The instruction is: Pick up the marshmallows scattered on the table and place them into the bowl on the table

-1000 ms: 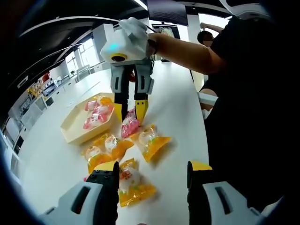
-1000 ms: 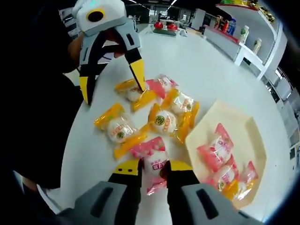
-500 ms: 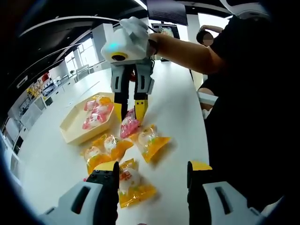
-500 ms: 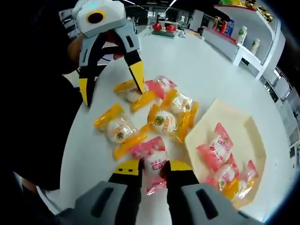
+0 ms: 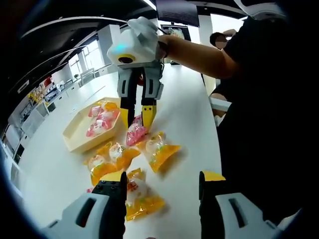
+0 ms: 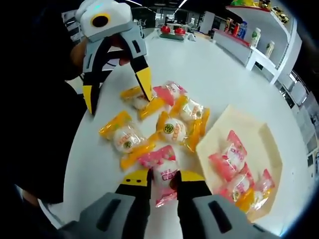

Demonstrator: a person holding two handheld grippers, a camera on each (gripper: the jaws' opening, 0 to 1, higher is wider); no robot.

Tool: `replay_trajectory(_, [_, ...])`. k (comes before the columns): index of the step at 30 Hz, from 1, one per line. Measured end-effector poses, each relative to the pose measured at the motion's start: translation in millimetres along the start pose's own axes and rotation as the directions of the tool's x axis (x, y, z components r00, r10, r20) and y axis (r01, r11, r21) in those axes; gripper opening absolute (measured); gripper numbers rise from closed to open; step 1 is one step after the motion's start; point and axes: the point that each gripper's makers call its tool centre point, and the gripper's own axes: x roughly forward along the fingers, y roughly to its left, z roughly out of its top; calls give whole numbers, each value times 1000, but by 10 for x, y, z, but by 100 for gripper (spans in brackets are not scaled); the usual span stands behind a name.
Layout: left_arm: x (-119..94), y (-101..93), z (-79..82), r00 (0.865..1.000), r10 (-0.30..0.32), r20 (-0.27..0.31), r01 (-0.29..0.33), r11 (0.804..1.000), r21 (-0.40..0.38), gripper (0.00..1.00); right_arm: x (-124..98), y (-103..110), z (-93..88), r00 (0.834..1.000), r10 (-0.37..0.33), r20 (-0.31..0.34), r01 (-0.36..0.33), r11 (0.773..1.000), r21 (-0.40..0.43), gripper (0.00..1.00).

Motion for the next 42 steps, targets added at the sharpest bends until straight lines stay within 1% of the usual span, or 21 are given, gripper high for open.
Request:
replay_trajectory(7, [4,4,-18,1000,5,-10,-5,1000,3,58,-1,-1,3,1000,-5,11,5,1000,9,20])
replay_trajectory(18, [2,5,2,1000,2,-4,-2,1000,3,58,0,-7,11,1000,-15,13,15,1000,4,21])
replay_trajectory(22, [12,7,-24,1000,3,-10,-3,1000,-1,58,-1,-4,11,1000,-17,13,16,1000,3,20])
replay_trajectory(26, [12,0,-6,1000,0,-2,0,1000,-2,58,-6,-8,11,1000,-18,12,18,1000,1,20])
replay_trajectory(31, [1,11,-14,1000,5,-6,-5,1000,0,58,-26,1,-6,1000,-21,5,21,1000,-10,20])
replay_trajectory(42, [9,-3,-1,1000,2,-2,-2,1000,4,58,-127,1,-47,998,-56,1,56,998,-24,20])
